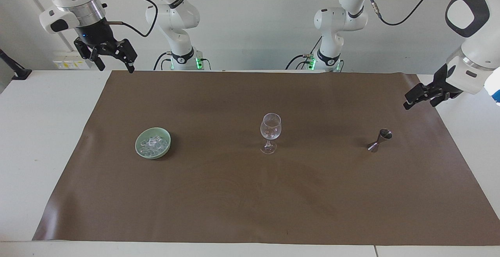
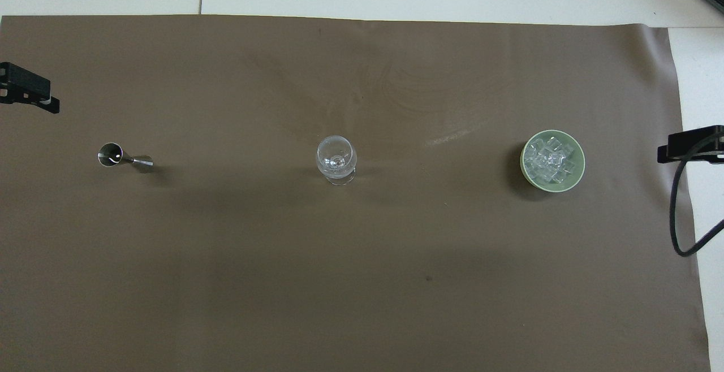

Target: Pour wine and add ice with both arms

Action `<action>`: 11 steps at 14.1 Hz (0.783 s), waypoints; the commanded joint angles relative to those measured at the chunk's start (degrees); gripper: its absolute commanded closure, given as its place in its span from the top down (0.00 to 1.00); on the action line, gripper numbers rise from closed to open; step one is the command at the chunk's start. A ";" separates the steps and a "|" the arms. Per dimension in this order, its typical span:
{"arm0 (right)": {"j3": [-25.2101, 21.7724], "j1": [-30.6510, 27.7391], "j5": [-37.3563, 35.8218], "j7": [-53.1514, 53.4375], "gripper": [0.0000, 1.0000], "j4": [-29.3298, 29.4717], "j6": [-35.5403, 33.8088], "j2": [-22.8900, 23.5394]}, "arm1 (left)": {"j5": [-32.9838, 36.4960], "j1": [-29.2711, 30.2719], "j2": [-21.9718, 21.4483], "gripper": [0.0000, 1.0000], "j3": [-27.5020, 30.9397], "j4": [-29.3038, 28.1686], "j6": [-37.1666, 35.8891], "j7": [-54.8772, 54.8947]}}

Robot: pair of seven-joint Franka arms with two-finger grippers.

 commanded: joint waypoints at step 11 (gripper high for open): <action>0.20 -0.26 0.45 -1.20 1.00 -0.97 -0.42 -1.15 | -22.30 6.20 10.57 1.00 9.47 2.33 -2.29 -23.98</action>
